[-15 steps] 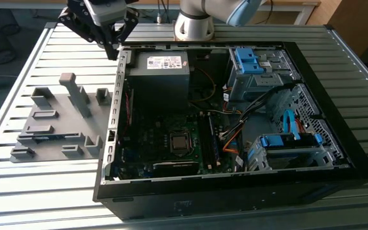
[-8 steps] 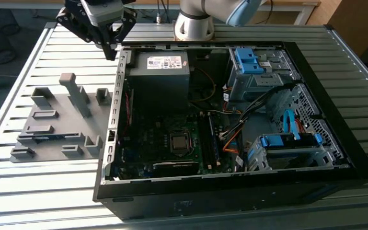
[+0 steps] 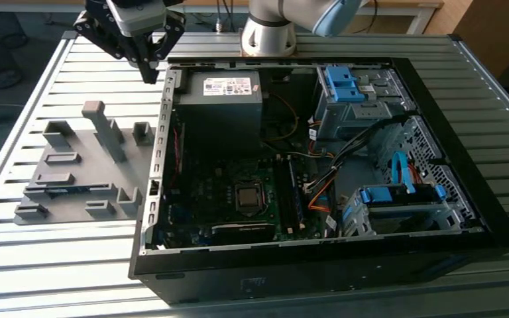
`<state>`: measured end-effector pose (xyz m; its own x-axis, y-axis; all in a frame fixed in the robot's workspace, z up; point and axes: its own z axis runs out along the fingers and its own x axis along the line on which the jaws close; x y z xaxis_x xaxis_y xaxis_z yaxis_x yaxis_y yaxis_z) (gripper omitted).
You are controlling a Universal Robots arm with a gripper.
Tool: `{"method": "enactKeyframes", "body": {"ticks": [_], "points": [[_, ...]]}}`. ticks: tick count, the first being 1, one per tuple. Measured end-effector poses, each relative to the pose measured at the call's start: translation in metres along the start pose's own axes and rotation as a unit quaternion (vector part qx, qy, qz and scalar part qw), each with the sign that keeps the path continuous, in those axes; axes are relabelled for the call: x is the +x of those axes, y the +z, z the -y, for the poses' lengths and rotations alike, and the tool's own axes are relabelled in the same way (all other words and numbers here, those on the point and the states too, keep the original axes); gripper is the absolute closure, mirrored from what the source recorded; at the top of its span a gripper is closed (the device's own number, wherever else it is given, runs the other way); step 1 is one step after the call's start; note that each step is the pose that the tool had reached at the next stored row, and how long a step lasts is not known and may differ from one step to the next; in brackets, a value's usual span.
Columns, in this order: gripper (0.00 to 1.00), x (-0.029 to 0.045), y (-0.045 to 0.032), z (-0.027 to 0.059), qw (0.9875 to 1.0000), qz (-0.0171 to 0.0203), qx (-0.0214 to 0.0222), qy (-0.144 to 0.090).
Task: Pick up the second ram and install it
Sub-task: 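Reach for the second ram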
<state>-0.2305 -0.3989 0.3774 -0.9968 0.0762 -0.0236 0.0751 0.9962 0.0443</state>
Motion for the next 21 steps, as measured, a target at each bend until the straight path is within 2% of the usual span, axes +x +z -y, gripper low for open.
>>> {"method": "enactKeyframes", "body": {"ticks": [21], "points": [[0.89, 0.0132, 0.0007, 0.001, 1.0, 0.0, 0.0, 0.0]]}}
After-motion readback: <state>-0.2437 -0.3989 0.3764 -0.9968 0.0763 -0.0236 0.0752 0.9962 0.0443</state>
